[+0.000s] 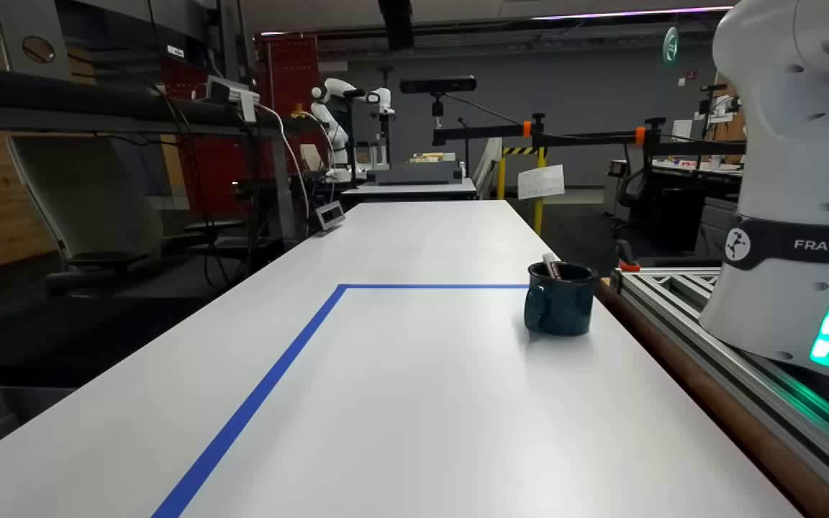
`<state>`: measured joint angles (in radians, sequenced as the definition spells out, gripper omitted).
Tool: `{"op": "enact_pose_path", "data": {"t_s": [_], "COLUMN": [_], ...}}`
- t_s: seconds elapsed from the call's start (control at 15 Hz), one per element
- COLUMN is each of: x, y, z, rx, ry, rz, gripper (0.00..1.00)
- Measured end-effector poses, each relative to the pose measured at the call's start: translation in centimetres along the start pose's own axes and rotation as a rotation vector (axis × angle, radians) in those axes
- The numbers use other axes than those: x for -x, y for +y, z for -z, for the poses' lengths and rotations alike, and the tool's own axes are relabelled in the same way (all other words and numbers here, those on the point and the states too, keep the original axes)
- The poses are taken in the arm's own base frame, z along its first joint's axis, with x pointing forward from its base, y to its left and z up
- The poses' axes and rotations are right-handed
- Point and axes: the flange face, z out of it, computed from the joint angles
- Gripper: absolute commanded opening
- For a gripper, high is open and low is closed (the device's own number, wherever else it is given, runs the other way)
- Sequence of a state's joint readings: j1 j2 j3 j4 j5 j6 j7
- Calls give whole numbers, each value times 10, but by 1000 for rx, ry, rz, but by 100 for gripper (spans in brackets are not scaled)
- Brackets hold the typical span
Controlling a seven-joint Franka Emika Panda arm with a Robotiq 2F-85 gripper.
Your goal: Take the marker out of the mug.
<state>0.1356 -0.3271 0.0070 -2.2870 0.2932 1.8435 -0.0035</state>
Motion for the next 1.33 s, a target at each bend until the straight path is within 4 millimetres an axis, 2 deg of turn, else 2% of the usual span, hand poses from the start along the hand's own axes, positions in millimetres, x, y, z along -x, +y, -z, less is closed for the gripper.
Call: {"op": "enact_pose_path", "data": {"t_s": [0.47, 0.67, 0.87, 1.33], "x": [0, 3, 16, 63], "y": [0, 4, 20, 74], "z": [1, -6, -23, -60], "rx": [0, 51, 115, 273], "ry": [2, -27, -109, -337], "rz": [0, 108, 249, 545], "gripper": [100, 100, 100, 100]}}
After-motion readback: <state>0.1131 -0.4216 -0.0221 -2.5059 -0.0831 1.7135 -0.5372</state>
